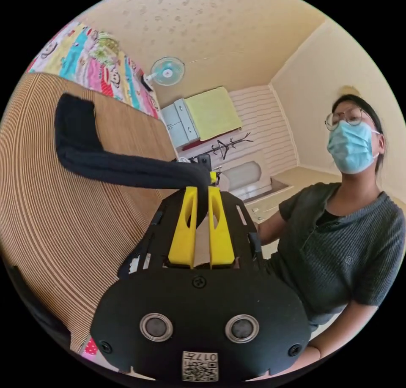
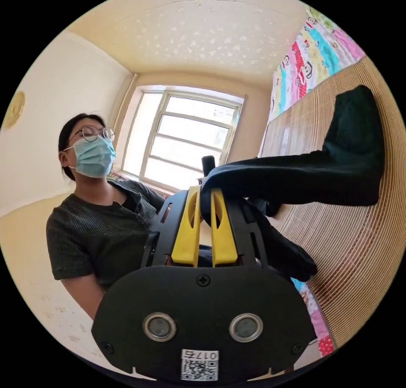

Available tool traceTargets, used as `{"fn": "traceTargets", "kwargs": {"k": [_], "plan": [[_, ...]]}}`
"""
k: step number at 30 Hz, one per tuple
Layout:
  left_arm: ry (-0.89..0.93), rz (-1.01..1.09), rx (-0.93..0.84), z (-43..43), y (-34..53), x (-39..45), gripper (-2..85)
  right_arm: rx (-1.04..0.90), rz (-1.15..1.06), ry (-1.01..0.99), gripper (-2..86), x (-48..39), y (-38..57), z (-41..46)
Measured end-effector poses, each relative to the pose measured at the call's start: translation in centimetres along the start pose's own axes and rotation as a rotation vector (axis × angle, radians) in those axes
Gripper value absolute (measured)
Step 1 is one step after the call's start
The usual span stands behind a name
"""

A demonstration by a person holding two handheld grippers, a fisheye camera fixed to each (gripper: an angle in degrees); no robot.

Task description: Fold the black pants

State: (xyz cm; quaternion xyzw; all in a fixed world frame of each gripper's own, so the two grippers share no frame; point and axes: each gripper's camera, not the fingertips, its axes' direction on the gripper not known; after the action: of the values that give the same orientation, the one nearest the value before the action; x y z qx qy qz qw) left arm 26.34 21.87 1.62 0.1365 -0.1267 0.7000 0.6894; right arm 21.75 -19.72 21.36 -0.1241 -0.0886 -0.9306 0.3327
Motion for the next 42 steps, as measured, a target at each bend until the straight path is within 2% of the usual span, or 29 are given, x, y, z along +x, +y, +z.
{"fn": "traceTargets", "kwargs": {"k": [2, 5, 7, 12, 14, 19, 22, 25, 29, 34, 35, 38, 42], "plan": [[-0.011, 0.126, 0.0, -0.5, -0.5, 6.5, 4.7, -0.009, -0.082, 0.019, 0.9, -5.1, -0.5, 0.7], [0.04, 0.272, 0.038, -1.3, -1.6, 13.2, 4.7, -0.019, -0.256, 0.003, 0.7, -12.8, -1.9, 1.6], [0.063, 0.34, 0.076, -1.7, -2.4, 16.2, 4.8, -0.012, -0.333, 0.065, 0.6, -16.9, -3.6, 2.1], [-0.093, 0.373, 0.151, -1.7, -5.3, 18.6, 5.0, -0.008, -0.306, 0.234, 0.3, -16.7, -8.1, 2.2], [-0.206, 0.265, 0.17, -1.2, -7.6, 15.9, 5.0, 0.01, -0.214, 0.287, 0.3, -13.9, -10.2, 2.1], [-0.325, 0.035, 0.163, 0.0, -12.7, 5.9, 5.0, 0.036, -0.039, 0.431, 0.5, -4.4, -15.6, 2.3], [-0.496, 0.057, 0.109, 1.7, -14.8, 1.3, 5.1, 0.015, 0.066, 0.535, 0.8, -0.5, -16.4, 3.3], [-0.548, 0.006, 0.012, 4.0, -14.4, -3.2, 5.1, -0.066, 0.141, 0.617, 1.5, 2.1, -13.5, 5.3], [-0.492, -0.082, -0.132, 8.1, -7.7, -7.6, 5.2, -0.107, 0.256, 0.614, 3.2, 4.9, -5.0, 6.8], [-0.456, -0.399, -0.293, 13.0, 3.0, -14.4, 7.6, -0.061, 0.715, 0.653, 8.3, 10.8, 9.4, 7.2], [-0.437, -0.464, -0.3, 13.4, 4.7, -15.8, 9.5, -0.039, 0.744, 0.637, 8.9, 11.0, 10.4, 6.9], [-0.37, -0.548, -0.222, 12.5, 6.1, -18.4, 14.0, 0.106, 0.776, 0.597, 11.8, 10.0, 11.5, 5.3], [-0.347, -0.529, -0.11, 10.5, 3.4, -21.6, 18.5, 0.053, 0.714, 0.666, 18.4, 10.4, 6.0, 4.8]]}}
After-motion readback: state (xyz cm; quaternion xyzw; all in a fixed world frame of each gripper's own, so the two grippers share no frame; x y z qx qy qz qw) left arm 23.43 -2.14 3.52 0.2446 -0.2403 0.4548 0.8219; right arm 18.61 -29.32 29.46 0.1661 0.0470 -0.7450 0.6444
